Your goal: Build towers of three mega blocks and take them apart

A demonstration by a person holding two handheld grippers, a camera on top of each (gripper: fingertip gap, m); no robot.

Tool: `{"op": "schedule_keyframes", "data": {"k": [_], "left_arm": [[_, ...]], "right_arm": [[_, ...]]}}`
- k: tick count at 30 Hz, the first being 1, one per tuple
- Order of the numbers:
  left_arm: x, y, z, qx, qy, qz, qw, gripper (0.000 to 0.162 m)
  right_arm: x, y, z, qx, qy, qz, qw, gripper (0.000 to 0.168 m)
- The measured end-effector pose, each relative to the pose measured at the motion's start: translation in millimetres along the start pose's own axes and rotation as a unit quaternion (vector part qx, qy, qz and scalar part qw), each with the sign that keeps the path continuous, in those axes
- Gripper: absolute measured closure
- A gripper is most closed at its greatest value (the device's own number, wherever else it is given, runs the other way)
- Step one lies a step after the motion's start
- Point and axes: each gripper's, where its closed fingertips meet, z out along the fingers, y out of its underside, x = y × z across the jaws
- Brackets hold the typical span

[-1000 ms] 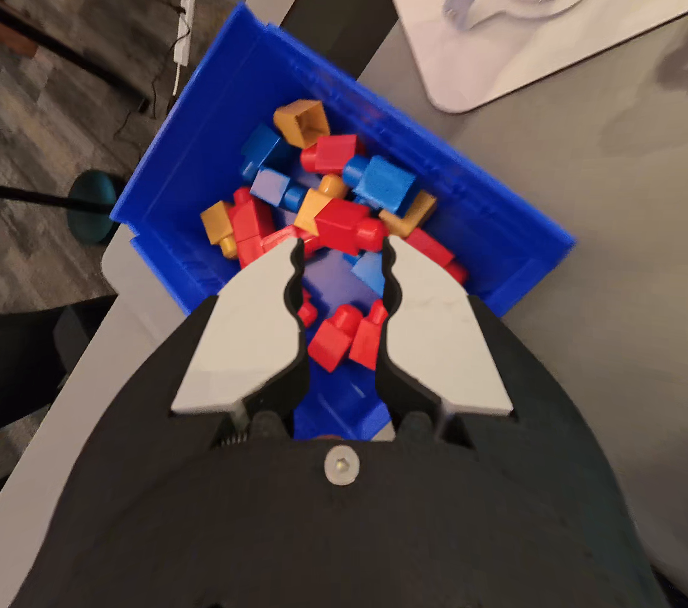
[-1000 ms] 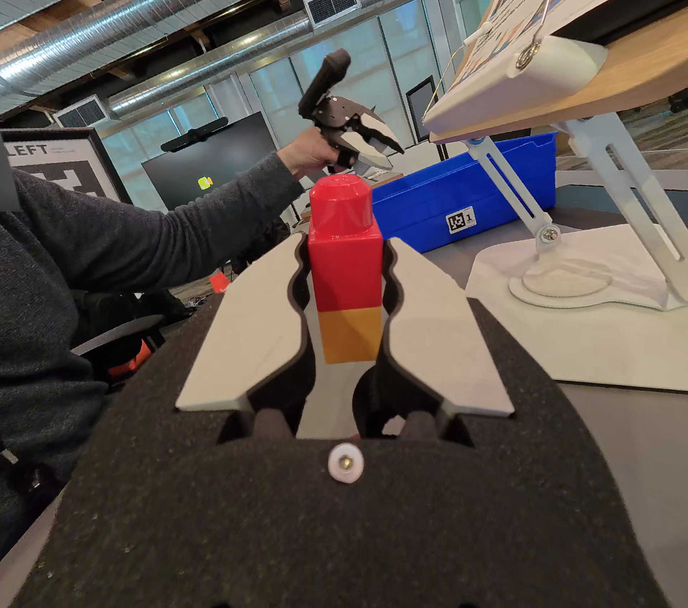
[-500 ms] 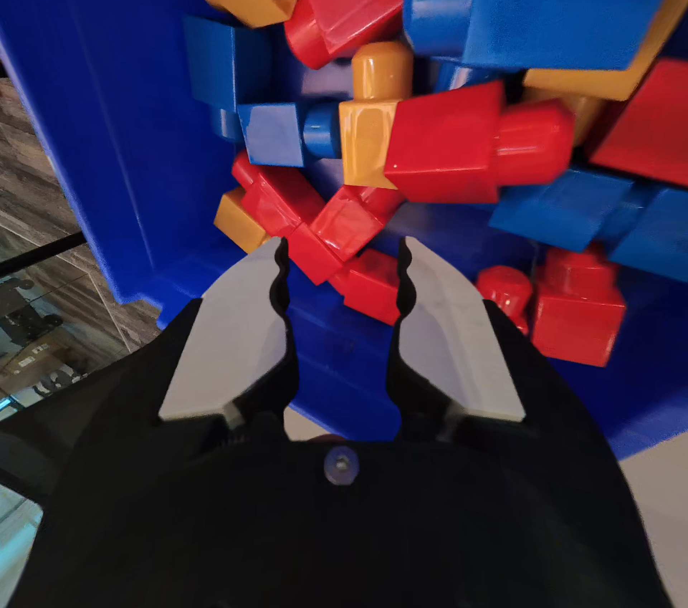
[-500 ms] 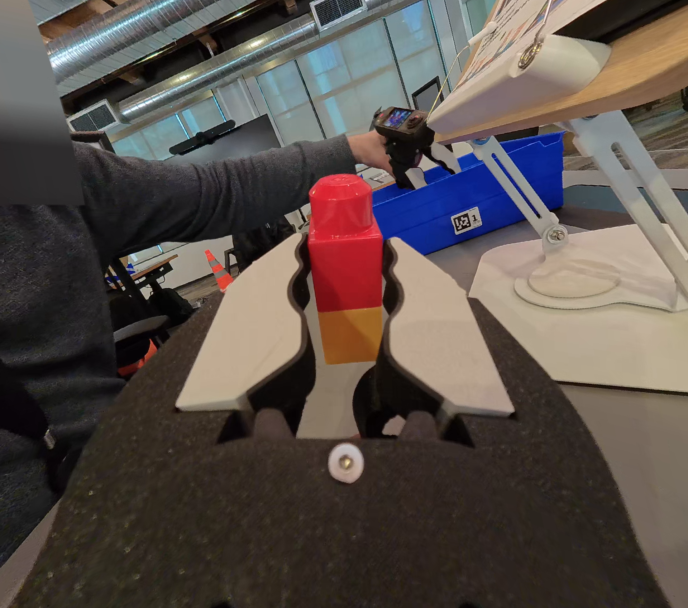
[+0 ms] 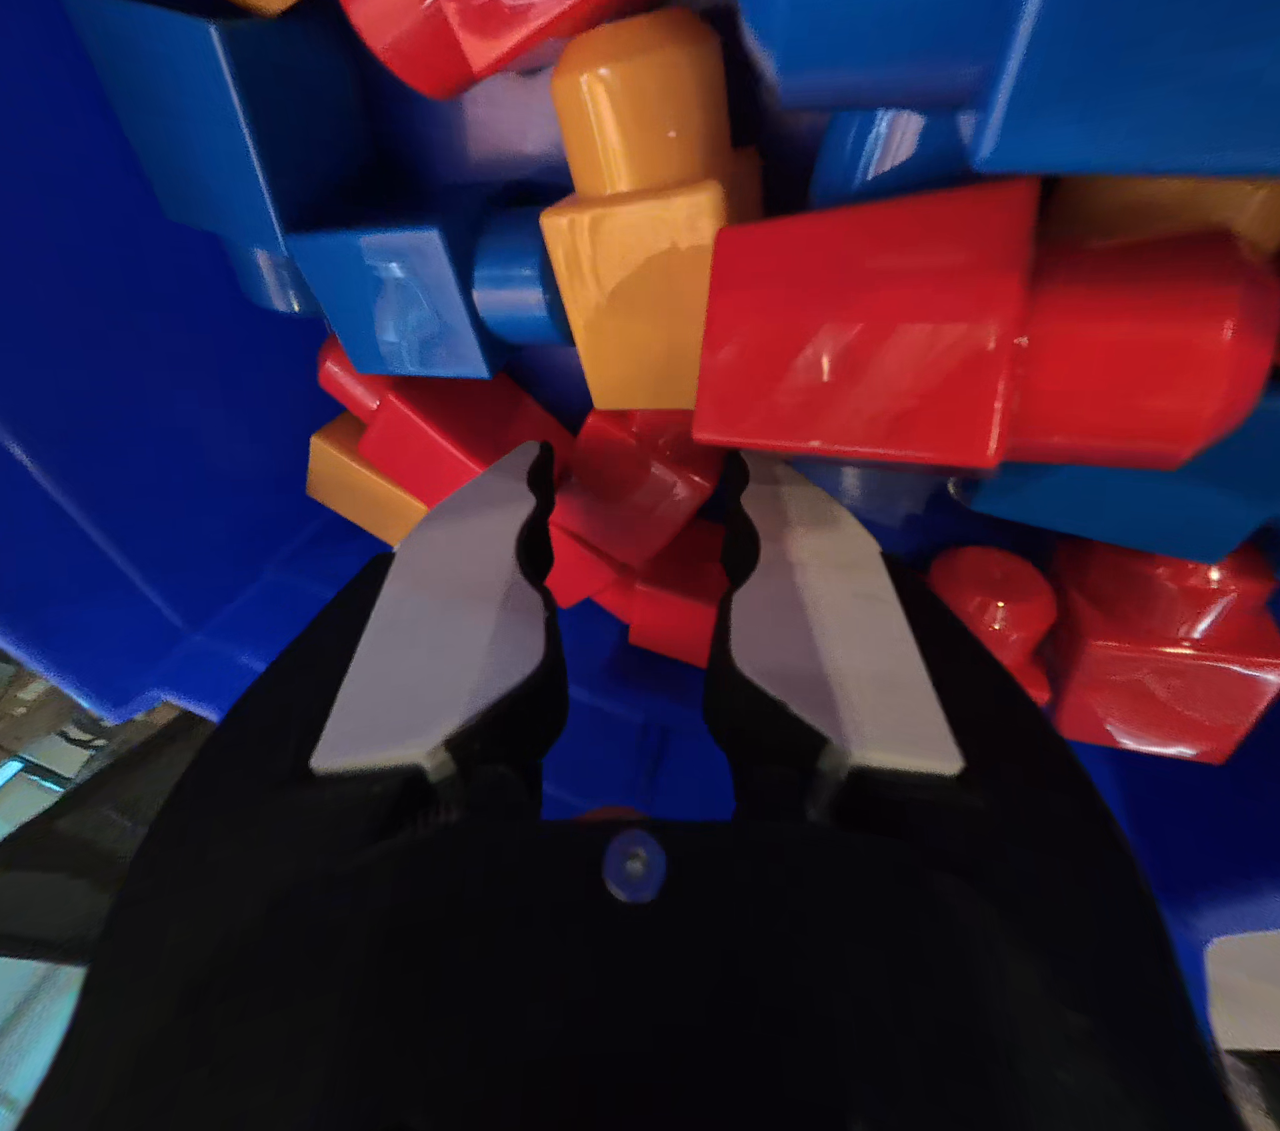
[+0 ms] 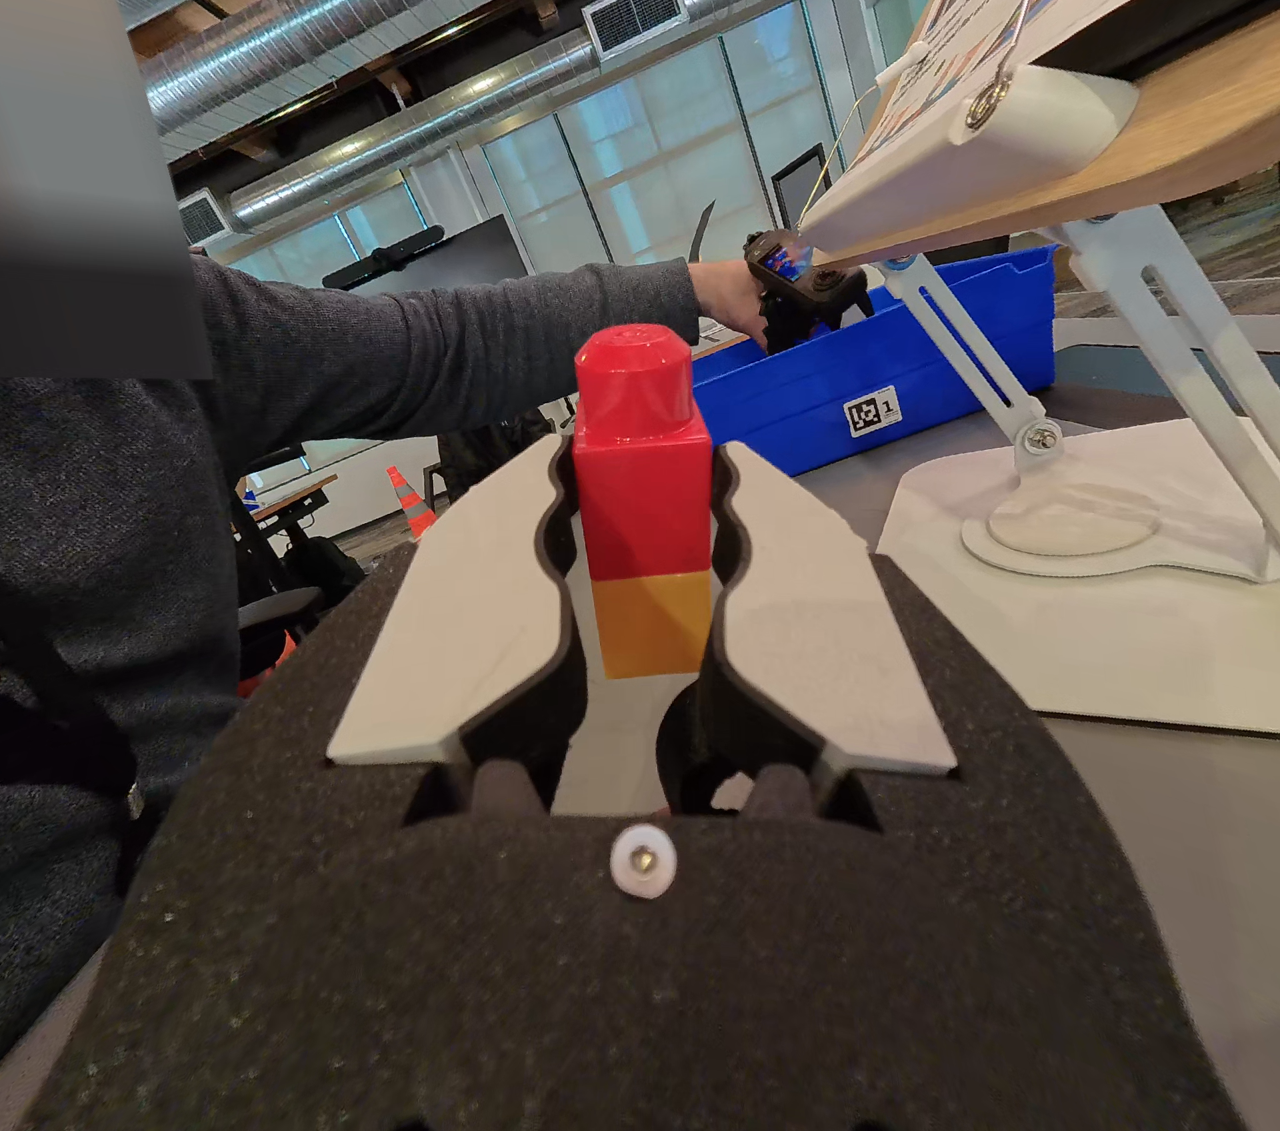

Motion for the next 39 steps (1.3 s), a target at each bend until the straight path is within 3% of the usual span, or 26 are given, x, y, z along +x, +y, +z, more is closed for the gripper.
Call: {"op": "schedule_keyframes", "data": {"k": [5, 10, 13, 16, 20, 26, 32, 39], "left_arm": [[-3.3, 1.8, -14.5, 0.037, 0.000, -0.111, 0.993, 0.118], [-0.6, 1.8, -37.6, 0.121, 0.013, -0.234, 0.965, 0.119], [4.1, -2.3, -58.2, 0.182, 0.023, -0.299, 0.937, 0.119], [9.0, -22.8, -106.8, 0.288, 0.026, -0.352, 0.890, 0.120], [37.4, -74.0, -193.6, 0.426, 0.034, -0.353, 0.832, 0.120], [104.8, -194.2, -289.2, 0.564, 0.088, -0.290, 0.768, 0.121], [147.5, -294.7, -312.0, 0.603, 0.152, -0.236, 0.747, 0.121], [163.1, -334.4, -304.7, 0.632, 0.232, -0.246, 0.697, 0.121]], "right_arm": [[-0.6, 2.0, 1.5, -0.007, 0.002, -0.005, 1.000, 0.132], [-0.8, 3.7, 2.9, -0.014, 0.005, -0.008, 1.000, 0.132], [-0.9, 5.2, 4.3, -0.019, 0.008, -0.013, 1.000, 0.132], [-0.3, 7.3, 5.8, -0.027, 0.015, -0.017, 0.999, 0.132], [-0.9, 11.7, 9.1, -0.043, 0.021, -0.029, 0.998, 0.132], [-1.9, 17.2, 12.8, -0.062, 0.031, -0.048, 0.996, 0.132], [-4.2, 22.6, 15.9, -0.081, 0.038, -0.071, 0.993, 0.132], [-6.0, 27.9, 18.9, -0.099, 0.043, -0.091, 0.990, 0.132]]}}
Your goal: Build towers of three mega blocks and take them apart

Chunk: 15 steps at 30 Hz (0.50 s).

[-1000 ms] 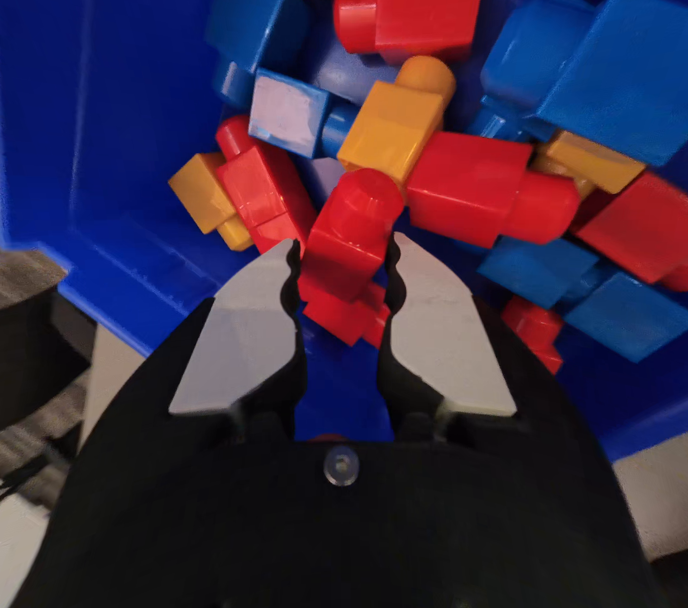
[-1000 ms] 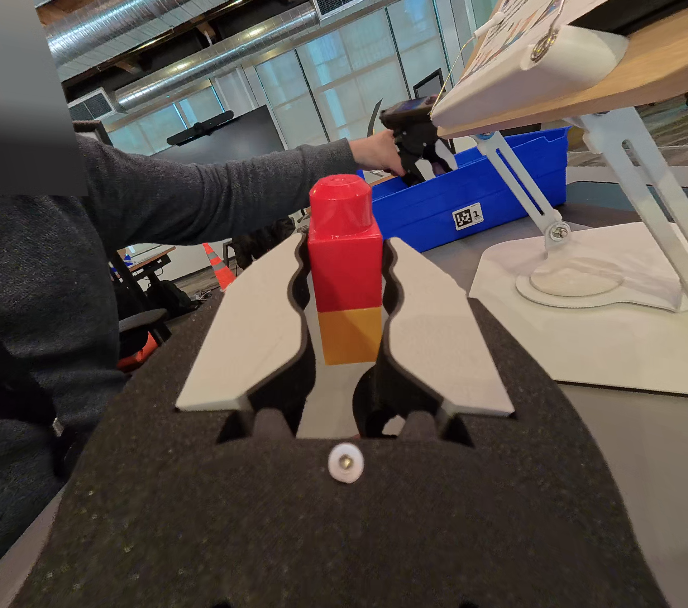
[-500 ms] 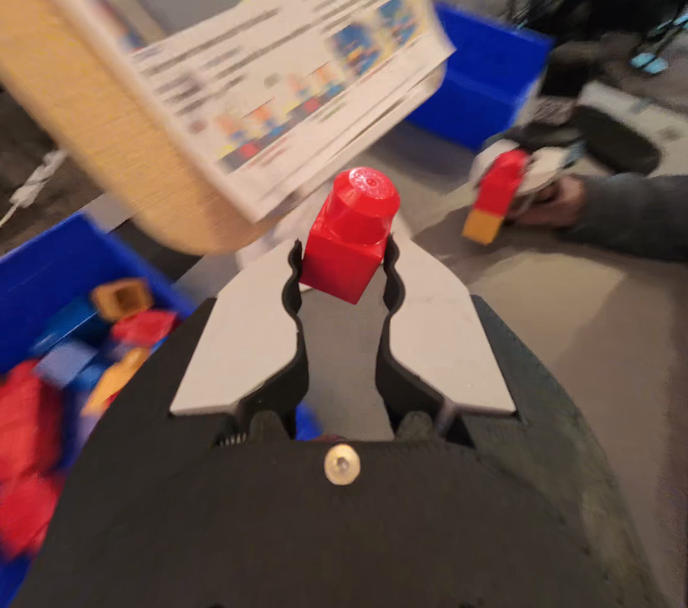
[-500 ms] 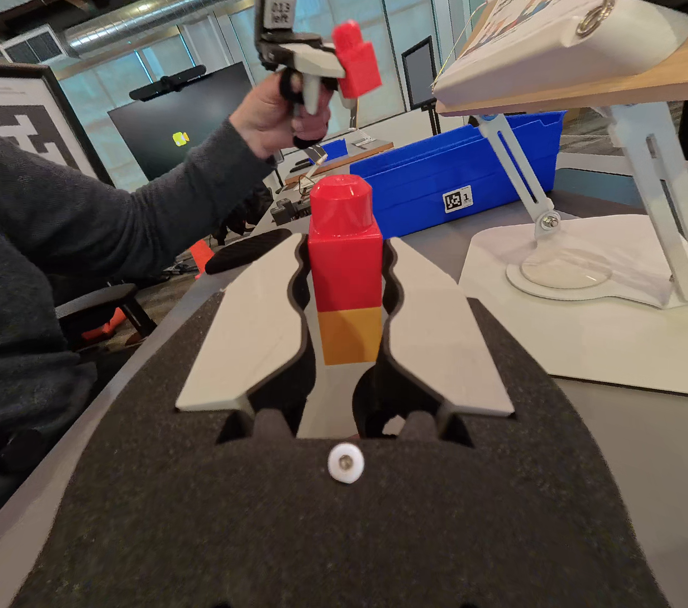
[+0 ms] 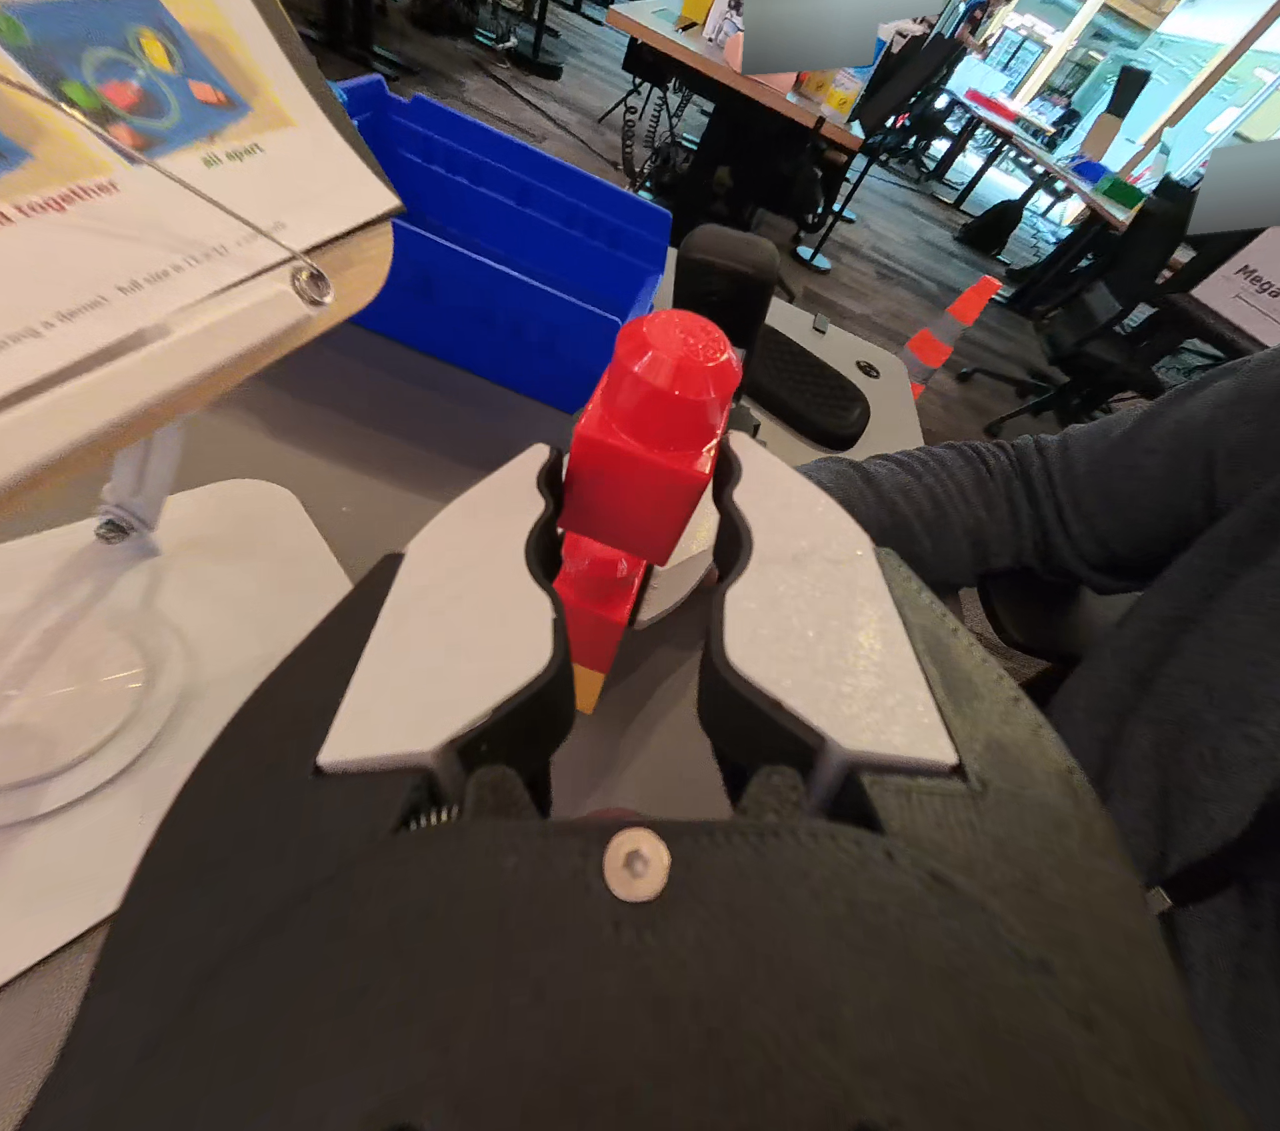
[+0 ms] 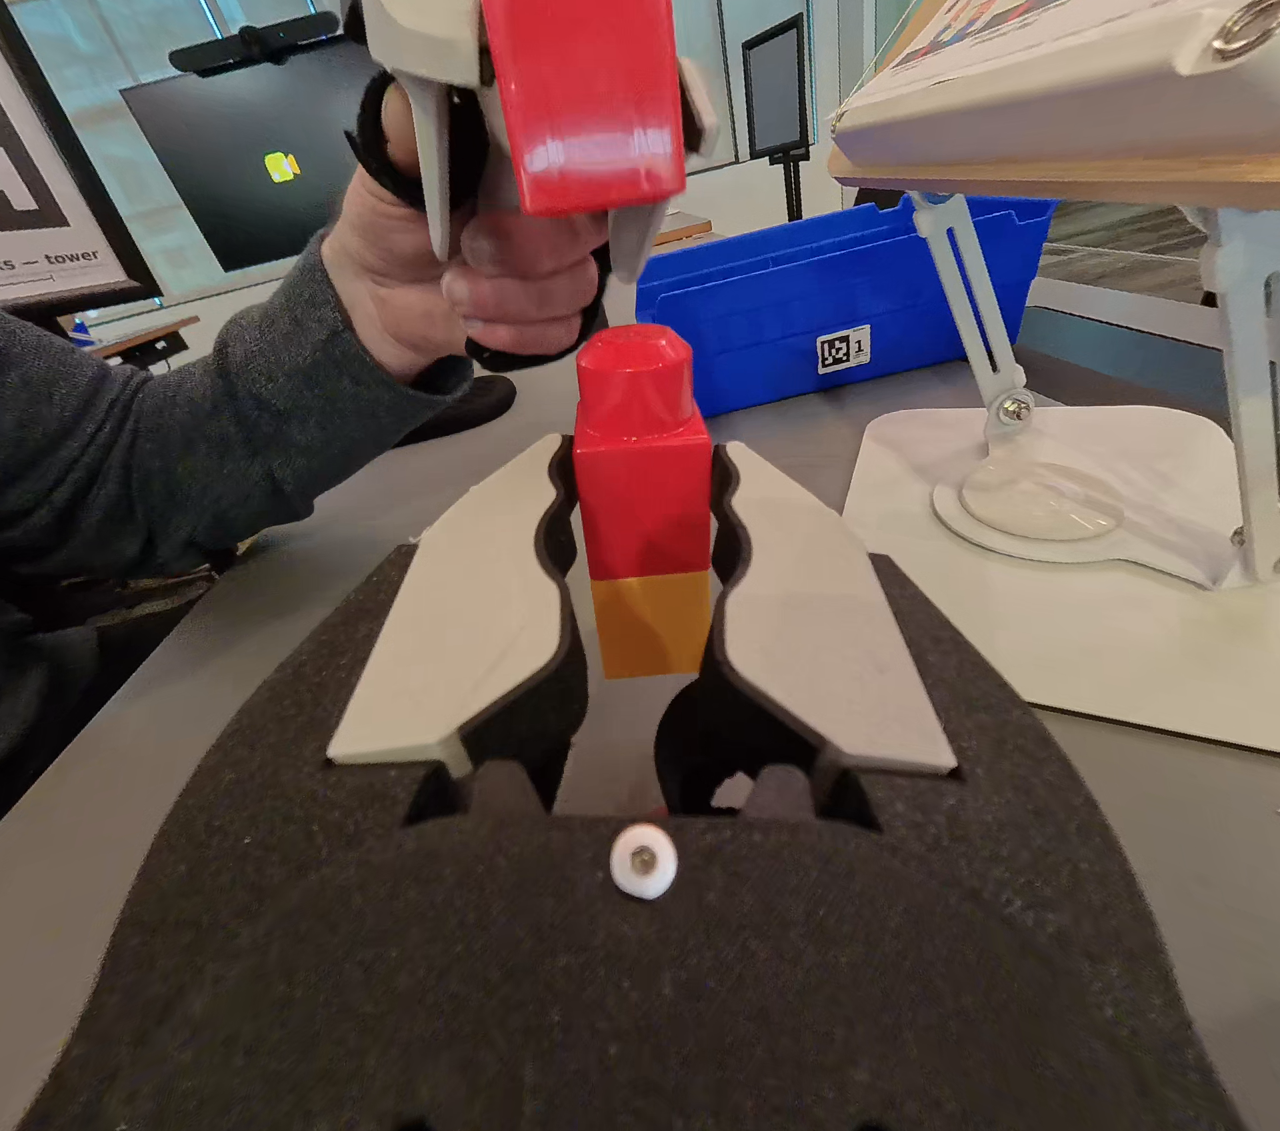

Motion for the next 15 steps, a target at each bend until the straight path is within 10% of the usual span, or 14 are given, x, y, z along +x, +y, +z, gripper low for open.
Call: {"op": "schedule_keyframes", "data": {"k": [15], "left_arm": [[-9.2, 32.4, 13.2, -0.029, 0.013, -0.002, 0.999, 0.122]], "right_arm": [[-1.5, 3.9, 3.1, -0.016, 0.005, -0.017, 1.000, 0.132]]}}
